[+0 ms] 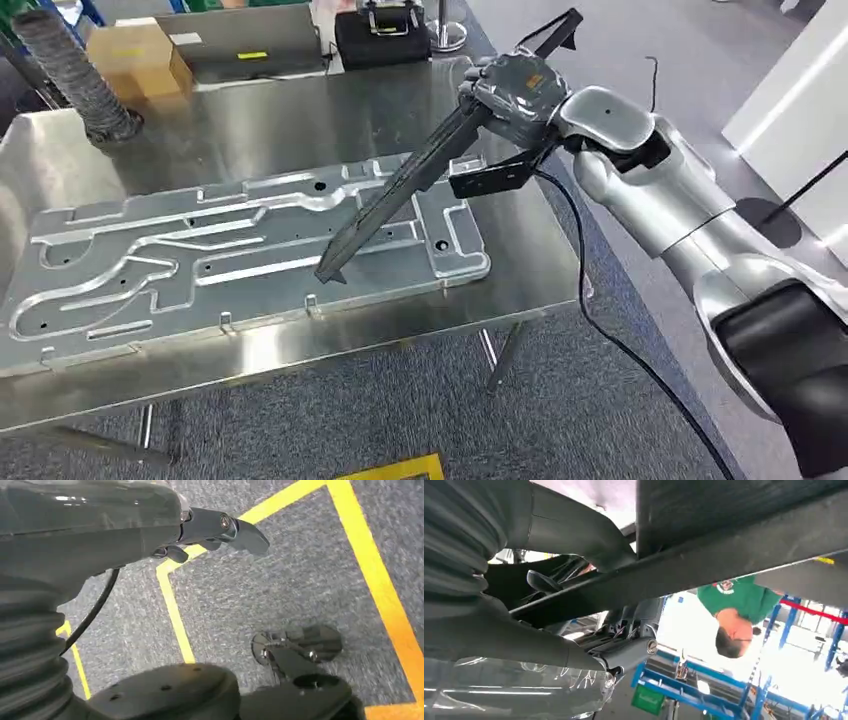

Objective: Take the parts from the cabinet and place them on the table.

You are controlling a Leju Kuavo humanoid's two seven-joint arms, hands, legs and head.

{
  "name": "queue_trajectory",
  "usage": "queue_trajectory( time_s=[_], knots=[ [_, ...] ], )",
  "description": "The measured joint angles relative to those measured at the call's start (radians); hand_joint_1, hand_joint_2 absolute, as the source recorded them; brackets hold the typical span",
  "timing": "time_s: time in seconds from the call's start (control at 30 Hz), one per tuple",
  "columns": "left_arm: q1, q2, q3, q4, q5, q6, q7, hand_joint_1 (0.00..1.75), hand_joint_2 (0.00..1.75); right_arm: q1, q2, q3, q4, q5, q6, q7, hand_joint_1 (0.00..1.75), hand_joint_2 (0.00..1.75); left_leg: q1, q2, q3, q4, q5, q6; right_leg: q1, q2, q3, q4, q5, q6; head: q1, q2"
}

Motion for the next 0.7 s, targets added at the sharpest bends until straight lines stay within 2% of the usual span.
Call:
queue_trajectory(
  time_s=[0.07, 0.1, 0.13, 0.17, 0.23, 0.27, 0.3, 0.33, 0.4, 0.47, 0.5, 0.57, 0.6, 0.63, 0.67, 0.7],
  knots=[
    [0.0, 0.0, 0.0, 0.0, 0.0, 0.002, 0.0, 0.0, 1.75, -0.006, 0.018, 0.0, 0.014, -0.008, 0.0, 0.0, 1.75, 1.75, -0.003, 0.002, 0.002, 0.0, -0.004, 0.006, 0.0, 0.0, -0.089, 0.163, -0.065, 0.007, 0.0, 0.0],
    [0.001, 0.0, 0.0, 0.0, 0.0, 0.002, -0.001, 0.0, 1.75, -0.005, 0.026, 0.0, 0.022, -0.012, 0.001, 0.0, 1.75, 1.75, -0.003, 0.002, 0.003, 0.002, -0.006, 0.007, 0.0, 0.0, -0.127, 0.222, -0.074, 0.009, 0.0, 0.0],
    [0.002, 0.0, 0.0, 0.0, 0.0, 0.0, -0.003, 0.0, 1.75, -0.004, 0.034, 0.0, 0.029, -0.019, 0.004, 0.0, 1.75, 1.75, -0.003, 0.002, 0.004, 0.004, -0.009, 0.007, -0.001, 0.0, -0.142, 0.228, -0.056, 0.01, 0.0, 0.0],
    [0.002, 0.0, 0.0, 0.0, 0.0, 0.0, -0.006, 0.0, 1.75, -0.004, 0.039, 0.0, 0.035, -0.024, 0.008, 0.0, 1.75, 1.75, -0.003, 0.0, 0.006, 0.006, -0.012, 0.007, -0.001, 0.0, -0.13, 0.186, -0.016, 0.009, 0.0, 0.0],
    [0.003, 0.0, 0.0, 0.0, 0.0, -0.001, -0.008, 0.0, 1.75, -0.012, 0.05, -0.003, 0.042, -0.029, 0.011, 0.0, 1.75, 1.75, -0.002, -0.003, 0.01, 0.017, -0.023, 0.0, -0.001, 0.0, -0.061, 0.017, 0.084, 0.007, 0.0, 0.0],
    [0.004, 0.0, 0.0, 0.0, 0.0, -0.001, -0.01, 0.0, 1.75, -0.017, 0.057, -0.005, 0.046, -0.032, 0.012, 0.0, 1.75, 1.75, -0.002, -0.003, 0.007, 0.024, -0.03, -0.005, -0.001, 0.002, -0.036, -0.051, 0.106, 0.003, 0.0, 0.0],
    [0.003, 0.0, 0.001, 0.0, 0.0, -0.001, -0.01, 0.0, 1.75, -0.022, 0.066, -0.005, 0.051, -0.037, 0.014, 0.0, 1.75, 1.75, -0.01, -0.006, 0.003, 0.036, -0.035, -0.013, 0.005, 0.006, -0.032, -0.059, 0.098, -0.007, 0.0, 0.0],
    [0.003, 0.0, 0.001, 0.0, 0.0, -0.001, -0.01, 0.0, 1.75, -0.021, 0.071, -0.007, 0.055, -0.041, 0.014, 0.0, 1.75, 1.75, -0.009, -0.005, 0.003, 0.035, -0.036, -0.015, 0.003, 0.008, -0.034, -0.058, 0.098, -0.015, 0.0, 0.0],
    [0.004, 0.0, 0.001, 0.0, 0.0, -0.002, -0.011, 0.0, 1.75, -0.022, 0.071, -0.009, 0.062, -0.046, 0.015, 0.0, 1.75, 1.75, -0.008, -0.004, 0.006, 0.03, -0.037, -0.023, 0.008, 0.008, -0.034, -0.057, 0.096, -0.026, 0.0, 0.0],
    [0.004, 0.0, 0.001, 0.0, -0.003, -0.003, -0.012, 0.0, 1.75, -0.024, 0.07, -0.01, 0.067, -0.057, 0.015, 0.002, 1.75, 1.75, -0.007, -0.005, 0.001, 0.048, -0.056, -0.034, -0.002, 0.006, -0.023, -0.07, 0.1, -0.037, 0.0, 0.0],
    [0.006, 0.0, 0.001, 0.0, -0.003, -0.004, -0.013, 0.0, 1.75, -0.027, 0.061, -0.011, 0.069, -0.061, 0.015, 0.002, 1.75, 1.75, -0.005, -0.004, -0.021, 0.101, -0.091, -0.041, -0.004, 0.003, -0.021, -0.071, 0.1, -0.042, 0.0, 0.0],
    [0.001, 0.0, 0.001, 0.0, -0.005, -0.007, -0.015, 0.0, 1.75, -0.029, 0.047, -0.011, 0.071, -0.064, 0.015, 0.002, 1.75, 1.75, 0.0, -0.004, -0.087, 0.26, -0.162, -0.049, -0.003, 0.0, -0.019, -0.07, 0.098, -0.045, 0.0, 0.0],
    [-0.003, 0.0, 0.001, 0.0, -0.005, -0.01, -0.015, 0.0, 1.75, -0.029, 0.04, -0.009, 0.073, -0.065, 0.016, 0.002, 1.75, 1.75, 0.0, -0.004, -0.114, 0.325, -0.182, -0.052, -0.003, -0.001, -0.018, -0.07, 0.097, -0.045, 0.0, 0.0],
    [-0.005, 0.0, 0.001, 0.0, -0.005, -0.011, -0.015, 0.0, 1.75, -0.028, 0.035, -0.006, 0.074, -0.065, 0.015, 0.002, 1.75, 1.75, 0.001, -0.004, -0.122, 0.344, -0.178, -0.053, -0.003, -0.001, -0.017, -0.07, 0.096, -0.045, 0.0, 0.0],
    [-0.004, 0.0, 0.001, 0.0, -0.005, -0.011, -0.014, 0.0, 1.75, -0.028, 0.031, -0.005, 0.075, -0.066, 0.015, 0.002, 1.75, 1.75, 0.002, -0.004, -0.106, 0.314, -0.15, -0.052, -0.004, 0.0, -0.014, -0.07, 0.094, -0.045, 0.0, 0.0],
    [-0.003, 0.0, 0.001, 0.0, -0.007, -0.011, -0.013, 0.0, 1.75, -0.028, 0.028, -0.005, 0.075, -0.066, 0.015, 0.002, 1.75, 1.75, 0.003, -0.003, -0.071, 0.243, -0.107, -0.049, -0.004, 0.002, -0.011, -0.069, 0.093, -0.042, 0.0, 0.0]
  ],
)
